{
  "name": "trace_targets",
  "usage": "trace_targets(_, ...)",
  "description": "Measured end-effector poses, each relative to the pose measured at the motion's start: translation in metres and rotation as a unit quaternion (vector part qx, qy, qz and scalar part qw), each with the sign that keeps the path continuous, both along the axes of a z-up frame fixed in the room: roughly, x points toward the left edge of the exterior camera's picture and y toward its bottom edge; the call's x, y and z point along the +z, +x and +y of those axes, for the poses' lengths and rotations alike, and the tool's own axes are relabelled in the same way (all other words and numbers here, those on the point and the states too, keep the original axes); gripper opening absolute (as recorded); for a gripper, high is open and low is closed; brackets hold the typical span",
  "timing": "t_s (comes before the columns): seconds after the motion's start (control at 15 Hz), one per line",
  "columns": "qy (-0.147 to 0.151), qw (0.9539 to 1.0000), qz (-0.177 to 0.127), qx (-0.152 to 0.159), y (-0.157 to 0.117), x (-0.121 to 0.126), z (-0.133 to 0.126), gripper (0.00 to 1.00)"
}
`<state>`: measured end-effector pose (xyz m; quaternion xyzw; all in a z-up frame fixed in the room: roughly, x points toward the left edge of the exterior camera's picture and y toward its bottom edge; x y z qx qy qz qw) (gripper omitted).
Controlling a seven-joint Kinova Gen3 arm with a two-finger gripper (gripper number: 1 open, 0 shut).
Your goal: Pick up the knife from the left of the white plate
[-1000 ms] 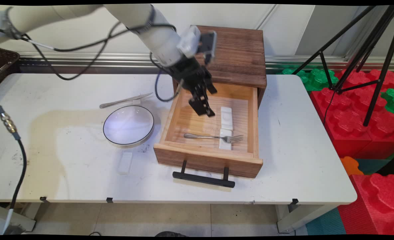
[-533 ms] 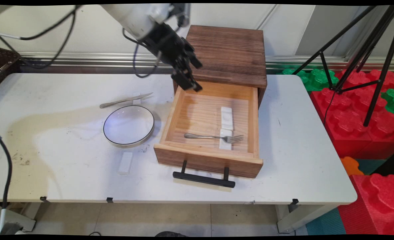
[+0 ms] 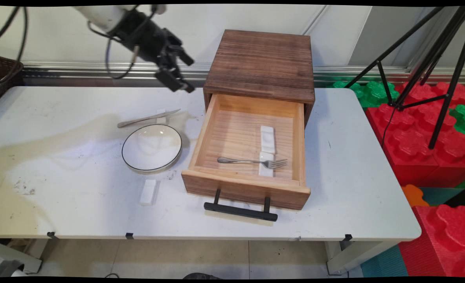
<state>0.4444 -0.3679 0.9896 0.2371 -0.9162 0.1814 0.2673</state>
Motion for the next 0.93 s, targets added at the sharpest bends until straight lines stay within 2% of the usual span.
trace_targets(0.27, 0.009, 0.9993, -0.023, 0.029, 0.042, -0.006, 0.022, 1.0)
trace_targets(0.47, 0.015, 0.9978, -0.035, 0.055, 0.06, -0.012, 0.024, 1.0)
trace_targets(0.67, 0.024, 0.9943, -0.056, 0.088, 0.077, -0.026, 0.017, 1.0)
trace_targets(0.93, 0.047, 0.9879, -0.088, 0.119, 0.092, -0.052, -0.005, 1.0)
